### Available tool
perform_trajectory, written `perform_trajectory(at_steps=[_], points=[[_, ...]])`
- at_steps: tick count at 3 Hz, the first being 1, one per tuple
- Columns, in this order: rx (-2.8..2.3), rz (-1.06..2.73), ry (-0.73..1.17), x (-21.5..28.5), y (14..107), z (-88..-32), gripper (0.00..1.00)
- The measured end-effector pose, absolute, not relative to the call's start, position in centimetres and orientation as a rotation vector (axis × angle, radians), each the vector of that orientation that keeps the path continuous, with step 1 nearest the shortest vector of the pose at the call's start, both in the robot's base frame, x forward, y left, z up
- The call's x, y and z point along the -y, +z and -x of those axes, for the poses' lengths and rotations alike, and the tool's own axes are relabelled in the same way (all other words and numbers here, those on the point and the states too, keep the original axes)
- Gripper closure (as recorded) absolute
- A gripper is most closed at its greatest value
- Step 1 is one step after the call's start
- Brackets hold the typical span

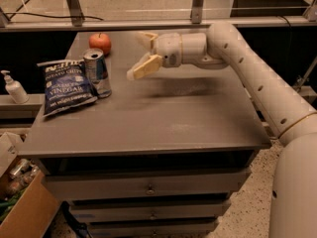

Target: Move redbull can near blue chip bag

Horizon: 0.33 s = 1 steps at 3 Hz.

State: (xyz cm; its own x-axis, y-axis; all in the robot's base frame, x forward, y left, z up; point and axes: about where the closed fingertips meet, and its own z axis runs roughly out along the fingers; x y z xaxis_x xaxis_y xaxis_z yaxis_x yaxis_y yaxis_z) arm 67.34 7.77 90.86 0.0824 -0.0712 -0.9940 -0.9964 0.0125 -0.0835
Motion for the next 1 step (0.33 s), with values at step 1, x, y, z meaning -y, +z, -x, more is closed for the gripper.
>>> perform_trajectory(at_steps=[1], points=[[-1.214,1.258,1.083,-6.28,91.06,-67.87,0.0]])
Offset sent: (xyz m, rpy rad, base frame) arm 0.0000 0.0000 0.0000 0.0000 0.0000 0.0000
